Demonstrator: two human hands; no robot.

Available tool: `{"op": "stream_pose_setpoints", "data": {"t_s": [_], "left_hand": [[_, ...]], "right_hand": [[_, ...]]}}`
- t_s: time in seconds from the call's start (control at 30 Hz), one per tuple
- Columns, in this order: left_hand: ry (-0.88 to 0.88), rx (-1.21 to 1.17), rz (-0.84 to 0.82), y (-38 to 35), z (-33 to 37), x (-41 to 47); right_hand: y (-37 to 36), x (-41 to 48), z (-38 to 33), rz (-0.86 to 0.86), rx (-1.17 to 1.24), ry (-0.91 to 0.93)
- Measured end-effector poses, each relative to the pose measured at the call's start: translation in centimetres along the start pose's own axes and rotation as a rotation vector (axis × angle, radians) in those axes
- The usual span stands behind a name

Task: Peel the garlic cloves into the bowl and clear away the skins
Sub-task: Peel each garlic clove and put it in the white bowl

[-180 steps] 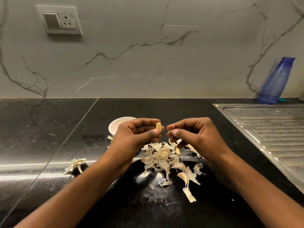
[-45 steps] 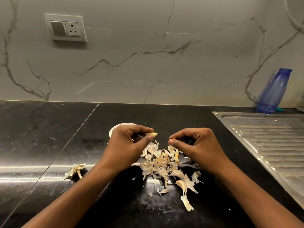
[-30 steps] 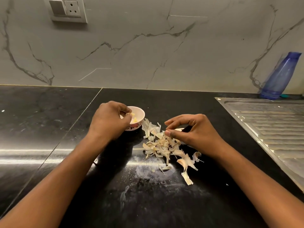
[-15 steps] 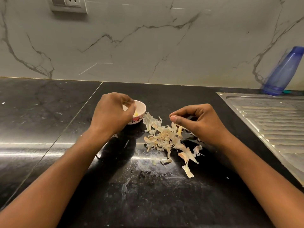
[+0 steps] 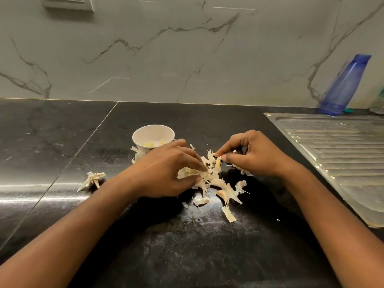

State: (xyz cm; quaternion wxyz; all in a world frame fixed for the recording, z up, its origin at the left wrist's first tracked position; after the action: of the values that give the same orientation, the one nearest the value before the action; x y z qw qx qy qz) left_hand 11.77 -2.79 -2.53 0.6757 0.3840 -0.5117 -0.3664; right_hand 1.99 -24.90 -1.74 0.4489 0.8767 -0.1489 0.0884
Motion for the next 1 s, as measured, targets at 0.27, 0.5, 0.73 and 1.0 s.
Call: {"op": "stream_pose_setpoints", "data": {"t_s": [0.27,0.5,0.73,1.0], "left_hand": [[0.056,-0.046,0.025,0.8,-0.6,-0.5],[0.103,-0.115,0.157,1.5,-1.3,-0.5],[0.167,-0.197,0.33,1.4,-2.0,-0.6],[0.131,-0.296,0.344,1.2,-0.7,-0.3]], "right_hand": [[-0.8,0.0,0.3,-0.142,-0.072,0.027],[-0.2,-0.2,0.3,-0.073,0.014,0.036],[0.6,-0.1,-0.6,0.085,0.204,0.044],[-0.4,-0.3,-1.8,0.062,0.333,0.069]]}}
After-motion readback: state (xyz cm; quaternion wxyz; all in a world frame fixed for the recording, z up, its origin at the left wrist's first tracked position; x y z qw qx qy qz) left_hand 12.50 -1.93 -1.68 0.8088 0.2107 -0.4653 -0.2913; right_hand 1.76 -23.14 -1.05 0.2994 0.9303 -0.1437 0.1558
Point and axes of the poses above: each hand's wrist, its own x-axis towards the middle knuckle, its own y-axis out of the back of the hand, z = x × y, the point moved 3 cm from there along x, towards the middle knuckle, and after that the axes turned 6 degrees about z, right-handed, at the moved point
